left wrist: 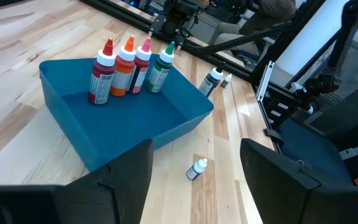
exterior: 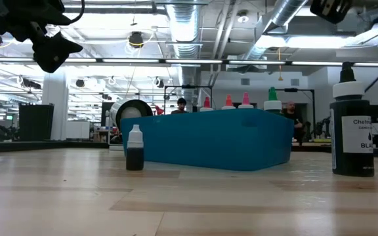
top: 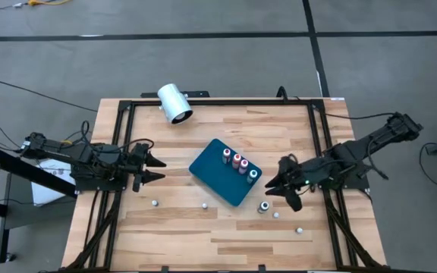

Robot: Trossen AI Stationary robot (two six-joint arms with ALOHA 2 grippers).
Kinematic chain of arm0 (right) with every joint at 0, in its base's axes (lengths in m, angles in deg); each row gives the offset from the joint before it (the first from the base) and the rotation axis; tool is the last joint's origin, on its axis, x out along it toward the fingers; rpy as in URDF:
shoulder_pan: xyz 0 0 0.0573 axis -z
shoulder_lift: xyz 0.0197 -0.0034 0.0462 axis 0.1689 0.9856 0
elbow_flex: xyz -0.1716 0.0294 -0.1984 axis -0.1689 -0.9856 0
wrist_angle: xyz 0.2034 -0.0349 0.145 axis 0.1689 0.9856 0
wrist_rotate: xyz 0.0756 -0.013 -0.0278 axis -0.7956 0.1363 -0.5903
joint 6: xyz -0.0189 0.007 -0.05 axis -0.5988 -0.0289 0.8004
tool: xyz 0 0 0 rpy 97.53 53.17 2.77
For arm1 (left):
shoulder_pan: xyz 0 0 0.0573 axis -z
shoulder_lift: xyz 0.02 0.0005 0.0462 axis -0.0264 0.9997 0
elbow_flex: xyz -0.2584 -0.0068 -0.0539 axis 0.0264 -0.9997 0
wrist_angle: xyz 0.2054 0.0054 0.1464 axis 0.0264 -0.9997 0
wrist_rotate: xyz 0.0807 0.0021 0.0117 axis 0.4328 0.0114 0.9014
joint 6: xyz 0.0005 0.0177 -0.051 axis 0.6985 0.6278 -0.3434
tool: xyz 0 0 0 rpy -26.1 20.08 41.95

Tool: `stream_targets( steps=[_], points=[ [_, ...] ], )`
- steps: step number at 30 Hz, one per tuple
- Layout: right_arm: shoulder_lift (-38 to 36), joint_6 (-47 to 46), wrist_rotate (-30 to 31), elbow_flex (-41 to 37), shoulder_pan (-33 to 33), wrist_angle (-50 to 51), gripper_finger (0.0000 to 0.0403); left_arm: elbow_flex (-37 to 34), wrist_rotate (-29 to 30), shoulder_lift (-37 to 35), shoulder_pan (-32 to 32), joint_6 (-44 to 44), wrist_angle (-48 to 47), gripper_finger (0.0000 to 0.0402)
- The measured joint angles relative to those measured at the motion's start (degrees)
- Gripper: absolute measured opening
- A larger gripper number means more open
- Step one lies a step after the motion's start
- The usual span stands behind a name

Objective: Pick & Place food coloring
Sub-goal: Put the big black food coloring bottle into the blue bin

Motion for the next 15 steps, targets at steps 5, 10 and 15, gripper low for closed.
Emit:
stream_targets(
  steps=[5, 10, 15],
  points=[
    [6.1, -3.7, -4.4, 5.1, 0.0, 8.1, 0.0114, 0.0, 0.0, 0.0, 0.0, -0.2, 0.0, 0.0233],
    [10.6, -7.7, -4.6, 7.5, 0.0, 17.5, 0.0114, 0.0, 0.0, 0.0, 0.0, -0.1, 0.0, 0.0233],
    [13.2, -10.4, -4.3, 7.6, 0.0, 21.8, 0.0114, 0.0, 0.0, 0.0, 0.0, -0.1, 0.1, 0.0233]
  ],
)
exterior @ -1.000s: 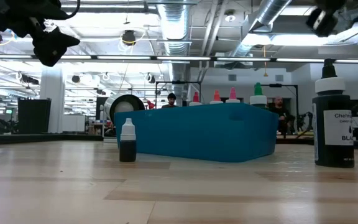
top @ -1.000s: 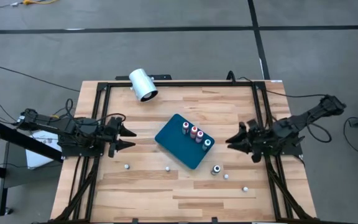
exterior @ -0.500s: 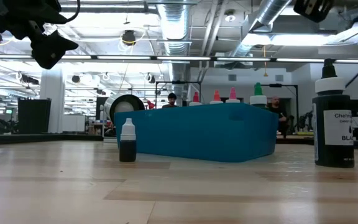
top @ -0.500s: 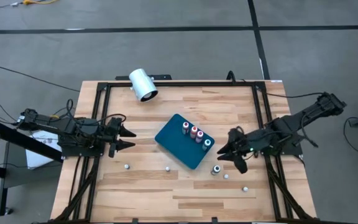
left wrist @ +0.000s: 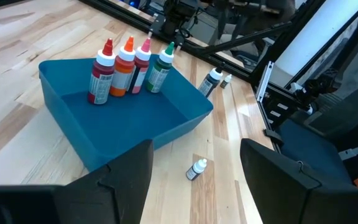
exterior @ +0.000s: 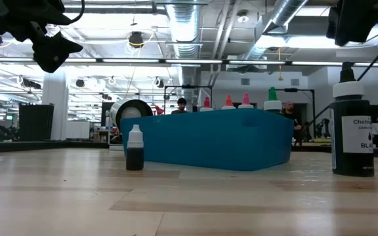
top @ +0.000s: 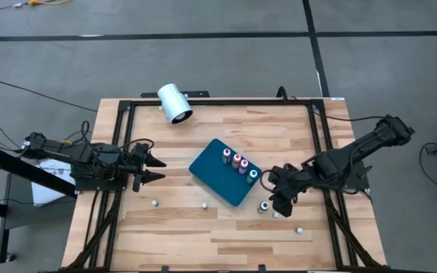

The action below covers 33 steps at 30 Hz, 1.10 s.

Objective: Pick & Place food coloring
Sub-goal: Put the big black food coloring bottle into the blue bin

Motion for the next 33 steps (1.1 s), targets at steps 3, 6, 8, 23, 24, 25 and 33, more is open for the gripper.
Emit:
stream_targets(
  steps=[3, 6, 8, 23, 24, 25, 33],
  points=[
    [0.6, 0.3, 0.2, 0.0, 0.0, 0.0, 0.0114, 0.0, 0.0, 0.0, 0.0, 0.0, 0.0, 0.0233],
    [0.9, 0.5, 0.2, 0.0, 0.0, 0.0, 0.0114, 0.0, 0.0, 0.0, 0.0, 0.0, 0.0, 0.0233],
    [0.9, 0.4, 0.1, 0.0, 0.0, -0.3, 0.0114, 0.0, 0.0, 0.0, 0.0, 0.0, 0.0, 0.0233],
    [0.9, 0.4, 0.3, 0.0, 0.5, -0.4, 0.0114, 0.0, 0.3, 0.0, 0.0, 0.1, 0.0, 0.0233],
    [0.9, 0.4, 0.2, 0.0, 0.5, -0.6, 0.0114, 0.0, 0.2, 0.0, 0.0, 0.1, 0.0, 0.0233],
    [0.9, 0.4, 0.2, 0.0, 0.5, -0.7, 0.0114, 0.0, 0.2, 0.0, 0.0, 0.1, 0.0, 0.0233],
    [0.9, 0.0, -0.2, 0.0, 0.5, -0.7, 0.0114, 0.0, 0.2, 0.0, 0.0, 0.1, 0.0, 0.0233]
  ],
)
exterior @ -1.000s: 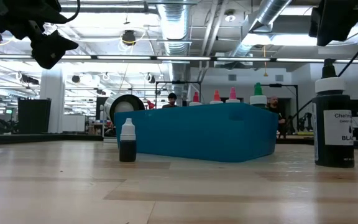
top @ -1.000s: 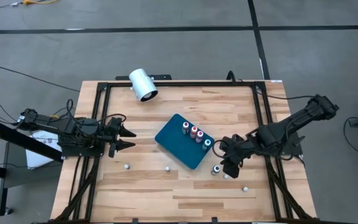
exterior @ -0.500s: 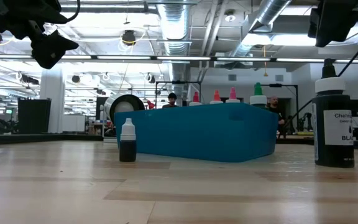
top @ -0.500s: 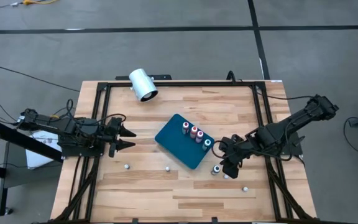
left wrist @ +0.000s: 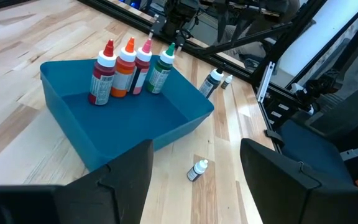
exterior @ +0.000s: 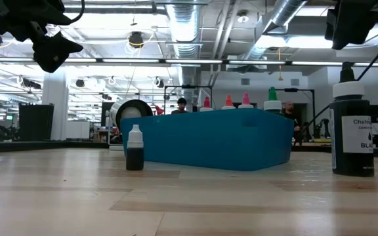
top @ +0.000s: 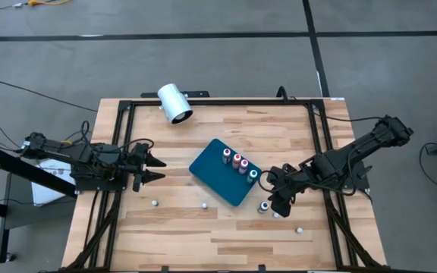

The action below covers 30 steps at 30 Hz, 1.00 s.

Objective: Pick & Place food coloring
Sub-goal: Put the big black food coloring bottle into the blue bin

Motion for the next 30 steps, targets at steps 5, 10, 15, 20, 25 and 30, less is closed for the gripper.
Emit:
stream_targets(
  steps=[5, 10, 15, 20, 25, 30],
  points=[
    [0.0, -0.1, -1.2, 0.0, 0.0, 0.0, 0.0131, 0.0, 0.0, 0.0, 0.0, 0.0, 0.0, 0.0233],
    [0.0, -0.6, -1.3, 0.0, 0.0, 0.1, 0.0179, 0.0, 0.0, 0.0, 0.0, 0.0, 0.0, 0.0233],
    [0.0, -0.6, -1.2, -1.4, 0.0, 0.1, 0.0212, 0.0, 0.0, 0.0, 0.0, 0.0, -0.1, 0.0233],
    [0.0, -0.6, -1.3, -2.9, -0.1, 0.1, 0.0219, 0.0, 0.0, 0.0, 0.0, 0.0, -0.1, 0.0233],
    [0.9, 2.1, -1.3, -2.9, -0.1, -0.8, 0.0215, 0.0, 0.0, 0.0, 0.0, 0.1, -0.2, 0.0233],
    [5.9, 6.3, -3.4, -2.9, -0.3, -3.5, 0.0212, 0.0, 0.0, 0.0, 0.0, 0.1, -0.5, 0.0233]
  ],
)
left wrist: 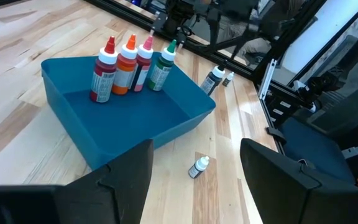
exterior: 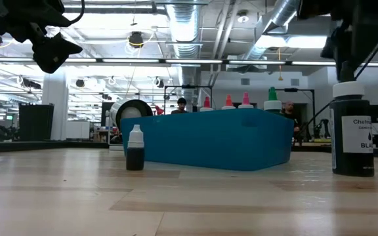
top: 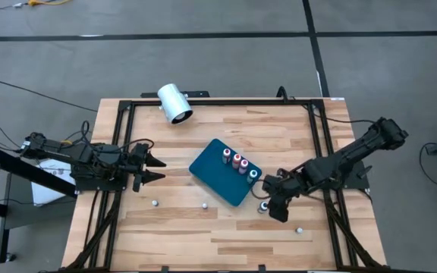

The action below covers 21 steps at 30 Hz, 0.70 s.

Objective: Pick & Place food coloring
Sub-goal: Put the big black food coloring bottle into the blue bin

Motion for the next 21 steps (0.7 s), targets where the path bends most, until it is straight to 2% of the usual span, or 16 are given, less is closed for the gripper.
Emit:
stream_targets(
  steps=[10, 21],
  points=[
    [8.9, 1.7, -2.2, 0.0, 0.6, -1.1, 0.0219, 0.0, 0.0, 0.0, 0.0, -0.3, 0.0, 0.0233],
    [10.1, 2.8, -1.8, 0.1, 2.0, -3.8, 0.0219, 0.0, -0.3, 0.0, 0.0, -0.8, -0.7, 0.0233]
  ],
)
